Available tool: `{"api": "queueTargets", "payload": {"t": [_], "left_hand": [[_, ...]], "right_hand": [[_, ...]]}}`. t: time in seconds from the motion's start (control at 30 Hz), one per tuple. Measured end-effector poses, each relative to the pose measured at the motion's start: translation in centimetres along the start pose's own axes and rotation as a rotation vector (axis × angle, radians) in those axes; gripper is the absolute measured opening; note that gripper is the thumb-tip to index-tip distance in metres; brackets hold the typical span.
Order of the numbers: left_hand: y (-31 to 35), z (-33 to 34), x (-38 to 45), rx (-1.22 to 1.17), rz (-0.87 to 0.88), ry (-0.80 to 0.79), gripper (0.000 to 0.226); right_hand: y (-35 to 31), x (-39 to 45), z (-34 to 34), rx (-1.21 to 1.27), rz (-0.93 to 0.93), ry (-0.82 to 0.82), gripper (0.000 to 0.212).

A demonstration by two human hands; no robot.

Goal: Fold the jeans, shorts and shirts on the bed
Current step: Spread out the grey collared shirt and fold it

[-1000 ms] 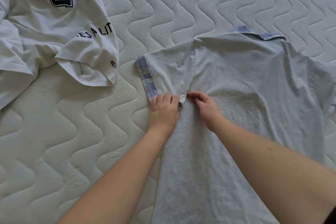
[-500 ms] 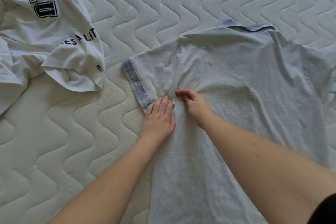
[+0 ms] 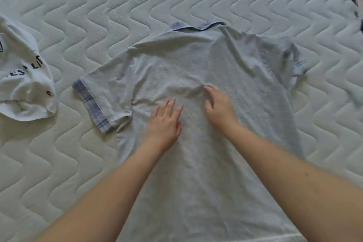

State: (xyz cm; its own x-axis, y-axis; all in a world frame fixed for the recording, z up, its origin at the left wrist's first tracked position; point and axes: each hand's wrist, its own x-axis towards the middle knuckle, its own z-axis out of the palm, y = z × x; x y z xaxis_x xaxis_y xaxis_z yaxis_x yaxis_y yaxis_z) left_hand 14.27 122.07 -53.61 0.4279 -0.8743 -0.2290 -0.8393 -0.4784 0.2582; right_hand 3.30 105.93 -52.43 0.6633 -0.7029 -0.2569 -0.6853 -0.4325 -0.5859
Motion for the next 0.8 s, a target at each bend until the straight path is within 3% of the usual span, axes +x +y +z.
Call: {"api": "queueTargets", "payload": {"t": [0.2,0.3,0.47,0.6,0.7,0.8], "left_hand": [[7.5,1.3,5.9,0.063,0.123,-0.001,0.070],[9.9,1.6,9.7,0.141,0.147,-0.034,0.075],[14.0,2.2,15.0,0.210,0.263,-0.148,0.072],[17.2,2.5,18.4,0.160,0.278,-0.220,0.067],[18.9,2.6,20.4,0.123,0.286,-0.168,0.067],[20.1,2.4,22.2,0.088,0.316,-0.090,0.059]], "right_hand": [[10.0,-0.1,-5.7,-0.325,0.163,-0.166,0.058],[12.6,0.3,-7.2,-0.381,0.123,-0.193,0.058],[14.1,1.8,-9.5,-0.307,0.106,-0.061,0.055],[15.2,3.4,-12.2,-0.077,0.139,0.159,0.039],[17.0,4.9,-14.6,0.014,0.246,0.325,0.040],[19.4,7.2,-16.8,0.077,0.356,0.309,0.053]]}}
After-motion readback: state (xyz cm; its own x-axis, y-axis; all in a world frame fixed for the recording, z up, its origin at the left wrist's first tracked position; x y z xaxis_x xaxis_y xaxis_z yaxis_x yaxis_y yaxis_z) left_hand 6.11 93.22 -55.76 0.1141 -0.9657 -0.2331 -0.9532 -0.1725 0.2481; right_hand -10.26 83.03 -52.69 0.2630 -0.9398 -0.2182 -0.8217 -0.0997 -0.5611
